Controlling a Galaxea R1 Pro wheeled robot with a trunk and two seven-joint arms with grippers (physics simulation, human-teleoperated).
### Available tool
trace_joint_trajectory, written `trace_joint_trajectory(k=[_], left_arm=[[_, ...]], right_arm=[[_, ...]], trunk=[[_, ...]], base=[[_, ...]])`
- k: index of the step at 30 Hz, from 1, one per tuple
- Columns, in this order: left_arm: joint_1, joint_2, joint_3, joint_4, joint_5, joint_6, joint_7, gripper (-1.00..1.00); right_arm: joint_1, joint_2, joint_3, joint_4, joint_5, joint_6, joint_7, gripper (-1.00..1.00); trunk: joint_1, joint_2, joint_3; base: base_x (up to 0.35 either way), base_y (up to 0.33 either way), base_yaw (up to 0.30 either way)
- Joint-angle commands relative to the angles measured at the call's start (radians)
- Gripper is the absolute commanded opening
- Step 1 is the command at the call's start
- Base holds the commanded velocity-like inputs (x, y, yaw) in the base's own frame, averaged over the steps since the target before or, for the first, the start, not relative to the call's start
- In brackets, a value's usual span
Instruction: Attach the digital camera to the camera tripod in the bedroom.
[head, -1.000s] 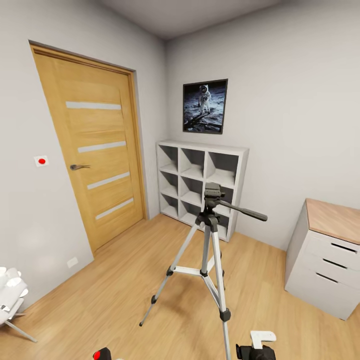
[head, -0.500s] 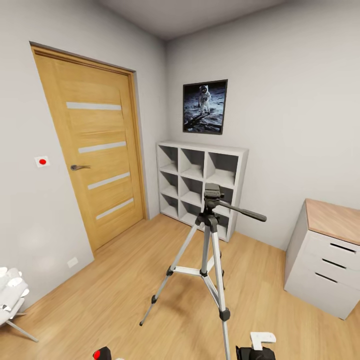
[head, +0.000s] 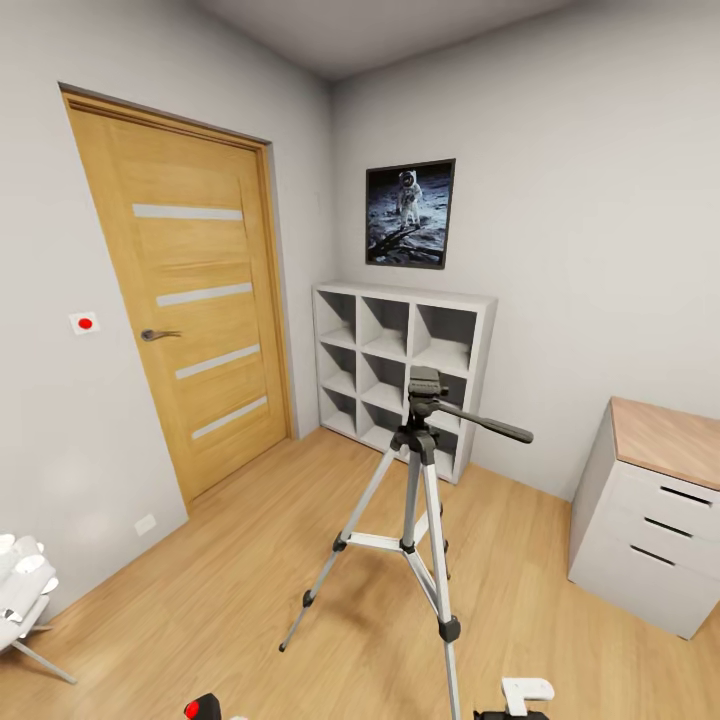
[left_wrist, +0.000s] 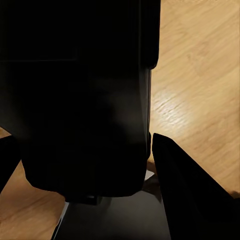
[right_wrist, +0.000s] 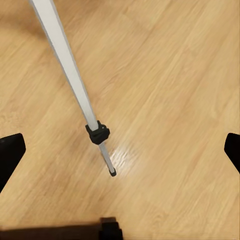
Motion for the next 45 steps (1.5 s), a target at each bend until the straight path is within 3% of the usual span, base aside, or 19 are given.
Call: trace_joint_trajectory(k=[1, 29, 45], left_arm=[[0.0, 0.0, -0.01, 0.0, 0.004, 0.004, 0.003, -1.0], [-0.001, 0.003, -0.01, -0.001, 0.003, 0.001, 0.007, -1.0], [0.0, 0.002, -0.01, -0.002, 0.0, 0.002, 0.004, -1.0]], right_arm=[[0.0, 0.0, 0.001, 0.001, -0.001, 0.0, -0.002, 1.0], [0.0, -0.001, 0.002, 0.004, 0.0, 0.009, -0.003, 1.0], [0.0, -0.002, 0.002, 0.004, 0.001, 0.008, -0.003, 1.0]], trunk=[[0.0, -0.001, 0.0], [0.0, -0.001, 0.0], [0.0, -0.001, 0.0]], base=[[0.0, 0.0, 0.0], [0.004, 0.0, 0.0], [0.225, 0.0, 0.0]])
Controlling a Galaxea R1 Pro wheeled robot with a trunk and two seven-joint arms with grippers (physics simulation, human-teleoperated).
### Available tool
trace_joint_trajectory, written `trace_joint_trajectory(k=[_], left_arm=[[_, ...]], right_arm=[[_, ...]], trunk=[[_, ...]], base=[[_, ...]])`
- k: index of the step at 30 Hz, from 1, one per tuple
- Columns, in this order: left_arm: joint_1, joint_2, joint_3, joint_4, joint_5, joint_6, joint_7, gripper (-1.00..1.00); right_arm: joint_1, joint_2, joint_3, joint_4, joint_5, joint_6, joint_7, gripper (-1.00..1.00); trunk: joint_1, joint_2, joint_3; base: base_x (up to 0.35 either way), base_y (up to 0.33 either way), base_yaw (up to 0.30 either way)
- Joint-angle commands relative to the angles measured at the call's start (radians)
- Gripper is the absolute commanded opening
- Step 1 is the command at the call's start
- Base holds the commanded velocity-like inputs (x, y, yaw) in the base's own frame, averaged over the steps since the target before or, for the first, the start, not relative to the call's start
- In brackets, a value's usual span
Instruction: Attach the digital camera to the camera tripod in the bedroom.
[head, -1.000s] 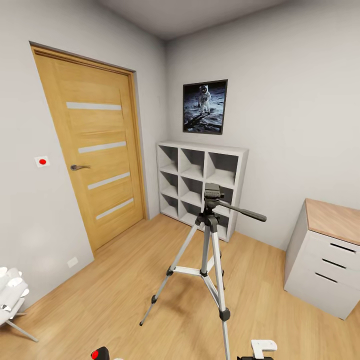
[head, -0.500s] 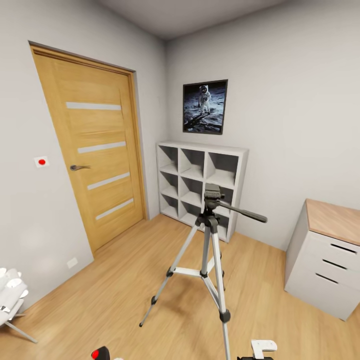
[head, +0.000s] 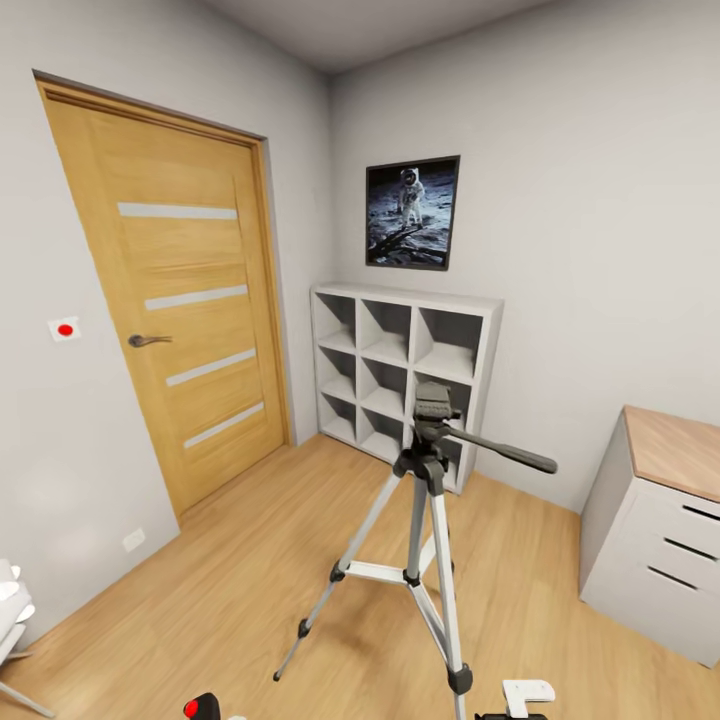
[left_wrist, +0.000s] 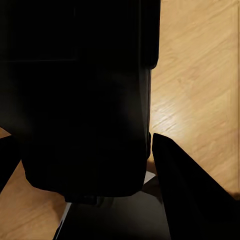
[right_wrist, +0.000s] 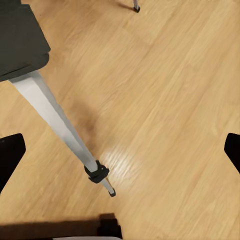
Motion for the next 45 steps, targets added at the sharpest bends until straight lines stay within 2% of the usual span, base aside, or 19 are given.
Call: trace_joint_trajectory(k=[1, 9, 13, 15, 17, 19, 28, 32, 45], left_arm=[[0.0, 0.0, -0.009, 0.0, 0.004, 0.005, 0.002, -1.0], [0.0, 0.001, -0.009, 0.001, 0.005, 0.005, 0.003, -1.0], [0.023, -0.005, 0.027, 0.002, 0.008, -0.02, -0.013, -1.0], [0.035, -0.005, 0.027, 0.002, 0.008, -0.025, -0.02, -1.0], [0.047, -0.005, 0.026, 0.003, 0.009, -0.017, -0.021, -1.0], [0.058, -0.005, 0.026, 0.0, 0.007, -0.008, -0.021, -1.0], [0.111, -0.005, 0.028, -0.001, 0.005, -0.055, -0.034, -1.0], [0.134, -0.005, 0.027, 0.0, 0.003, -0.078, -0.047, -1.0], [0.21, -0.003, 0.027, 0.0, -0.002, -0.084, -0.068, -1.0]], right_arm=[[0.0, 0.0, 0.001, 0.0, 0.0, -0.001, -0.002, 1.0], [0.0, 0.0, 0.002, 0.0, 0.001, -0.001, -0.002, 1.0], [0.001, -0.019, 0.006, -0.022, 0.005, 0.022, 0.021, 1.0], [0.001, -0.019, 0.006, -0.034, 0.005, 0.033, 0.032, 1.0], [-0.001, -0.008, 0.01, -0.022, 0.005, 0.034, 0.043, 1.0], [-0.002, 0.002, 0.011, -0.011, 0.006, 0.023, 0.031, 1.0], [-0.003, -0.006, 0.012, 0.04, 0.02, -0.008, -0.017, 1.0], [-0.003, -0.008, 0.011, 0.062, 0.02, -0.014, -0.028, 1.0], [-0.005, -0.009, 0.011, 0.136, 0.018, -0.02, -0.036, 1.0]], trunk=[[0.0, -0.001, 0.0], [0.0, -0.001, 0.0], [0.0, -0.001, 0.0], [0.0, -0.001, 0.0], [0.0, -0.001, 0.0], [0.0, -0.001, 0.0], [0.0, -0.001, 0.0], [0.0, -0.001, 0.0], [0.0, -0.001, 0.0]], base=[[0.049, 0.0, 0.0], [0.018, 0.0, 0.0], [0.0, 0.0, 0.0], [0.0, 0.0, 0.0], [0.0, 0.0, 0.0], [0.0, 0.0, 0.0], [0.008, 0.01, 0.0], [0.12, 0.167, 0.0], [0.181, 0.274, -0.003]])
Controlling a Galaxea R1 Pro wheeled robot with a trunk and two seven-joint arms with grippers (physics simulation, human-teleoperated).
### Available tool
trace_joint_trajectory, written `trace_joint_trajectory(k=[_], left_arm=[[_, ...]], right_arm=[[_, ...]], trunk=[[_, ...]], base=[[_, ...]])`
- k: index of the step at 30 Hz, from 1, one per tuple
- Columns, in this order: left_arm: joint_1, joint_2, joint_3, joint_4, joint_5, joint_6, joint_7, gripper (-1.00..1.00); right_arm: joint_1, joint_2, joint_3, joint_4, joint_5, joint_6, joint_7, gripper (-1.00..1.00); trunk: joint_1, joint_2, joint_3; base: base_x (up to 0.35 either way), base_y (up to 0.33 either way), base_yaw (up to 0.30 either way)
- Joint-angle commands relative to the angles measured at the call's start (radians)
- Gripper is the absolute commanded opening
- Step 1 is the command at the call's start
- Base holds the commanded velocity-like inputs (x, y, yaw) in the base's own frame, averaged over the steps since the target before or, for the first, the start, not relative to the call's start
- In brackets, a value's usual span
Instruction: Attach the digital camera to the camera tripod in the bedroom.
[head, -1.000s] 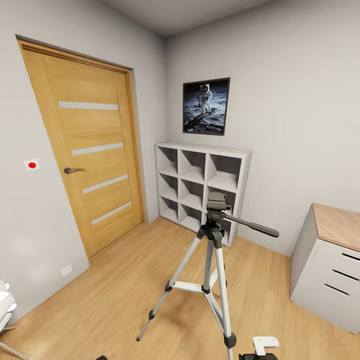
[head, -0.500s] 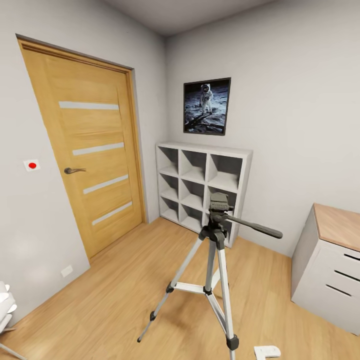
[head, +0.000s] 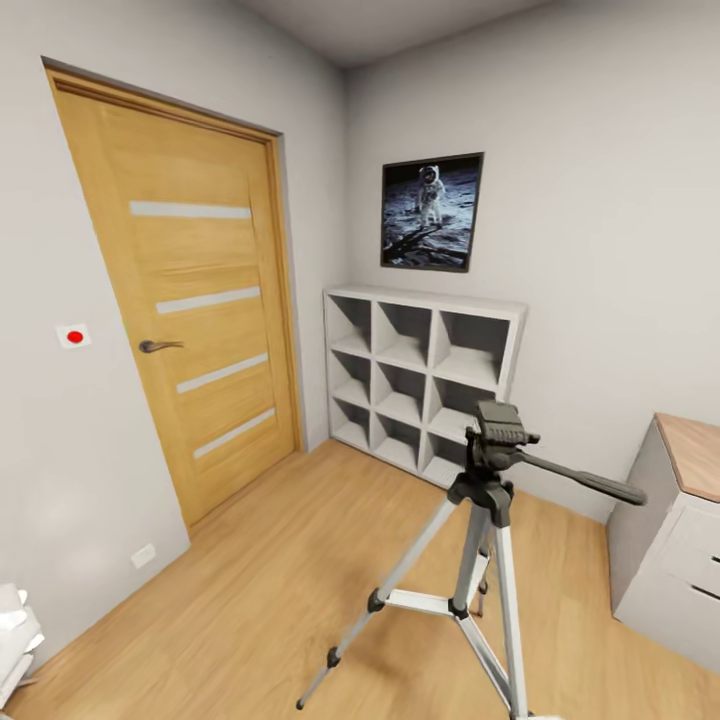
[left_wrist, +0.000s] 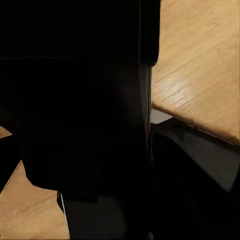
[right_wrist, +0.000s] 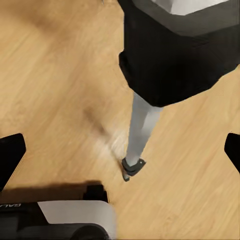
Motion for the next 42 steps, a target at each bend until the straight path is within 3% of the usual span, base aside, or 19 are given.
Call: trace_joint_trajectory(k=[1, 12, 21, 42], left_arm=[[0.006, 0.001, -0.012, 0.0, 0.007, -0.002, 0.001, -1.0], [0.068, 0.001, -0.012, 0.0, 0.01, -0.008, 0.0, -1.0], [0.068, 0.001, -0.012, 0.0, 0.011, -0.011, 0.0, -1.0], [0.068, 0.001, -0.012, 0.0, 0.012, -0.012, 0.0, -1.0]], right_arm=[[-0.001, 0.0, 0.002, 0.007, 0.001, 0.0, -0.004, 1.0], [-0.003, -0.001, 0.0, 0.069, -0.003, 0.011, -0.004, 1.0], [-0.005, -0.012, -0.001, 0.148, -0.006, 0.009, -0.004, 1.0], [-0.005, -0.021, -0.002, 0.149, -0.006, 0.011, -0.003, 1.0]], trunk=[[0.001, -0.001, 0.0], [0.001, -0.001, 0.004], [0.001, -0.001, 0.008], [0.001, -0.001, 0.017]], base=[[0.192, 0.296, -0.09], [0.193, 0.221, -0.192], [0.037, 0.028, -0.236], [0.002, 0.001, -0.239]])
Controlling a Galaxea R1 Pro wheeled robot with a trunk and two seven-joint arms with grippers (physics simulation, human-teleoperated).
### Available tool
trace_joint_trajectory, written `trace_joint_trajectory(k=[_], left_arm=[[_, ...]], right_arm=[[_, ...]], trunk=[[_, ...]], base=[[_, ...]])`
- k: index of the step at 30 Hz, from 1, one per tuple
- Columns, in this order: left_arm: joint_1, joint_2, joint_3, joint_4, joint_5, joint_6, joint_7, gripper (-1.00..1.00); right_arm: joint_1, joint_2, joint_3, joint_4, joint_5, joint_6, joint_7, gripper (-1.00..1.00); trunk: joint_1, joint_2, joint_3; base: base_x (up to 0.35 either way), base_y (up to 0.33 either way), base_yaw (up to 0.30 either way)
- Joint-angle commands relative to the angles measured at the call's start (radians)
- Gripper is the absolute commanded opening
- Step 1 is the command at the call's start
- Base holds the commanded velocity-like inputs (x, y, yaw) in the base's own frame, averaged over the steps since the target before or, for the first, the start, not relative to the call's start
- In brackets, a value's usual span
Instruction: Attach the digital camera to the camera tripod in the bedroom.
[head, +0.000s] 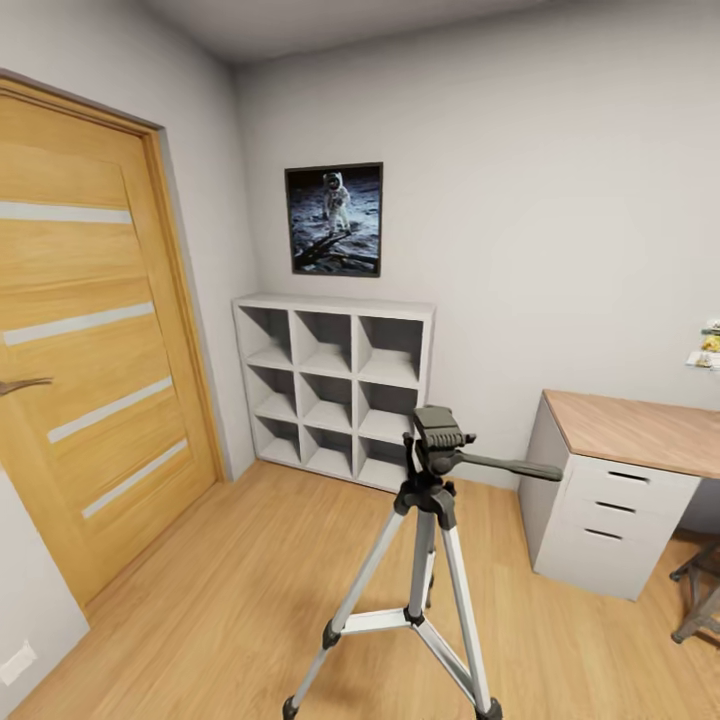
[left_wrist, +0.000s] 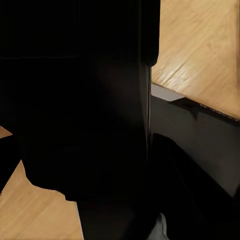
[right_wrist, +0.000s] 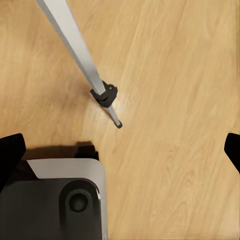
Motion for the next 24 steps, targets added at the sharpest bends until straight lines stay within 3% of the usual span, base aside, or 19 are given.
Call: trace_joint_trajectory(k=[1, 24], left_arm=[[0.0, 0.0, -0.009, 0.0, 0.008, -0.002, 0.002, -1.0], [0.0, -0.004, -0.01, 0.0, 0.004, -0.002, 0.002, -1.0]], right_arm=[[-0.001, 0.0, 0.002, 0.003, 0.001, -0.001, -0.002, 1.0], [-0.001, 0.001, 0.002, 0.002, 0.003, -0.003, -0.002, 1.0]], trunk=[[0.0, -0.001, 0.0], [0.0, -0.001, 0.006]], base=[[0.0, 0.0, -0.239], [0.0, 0.0, -0.24]])
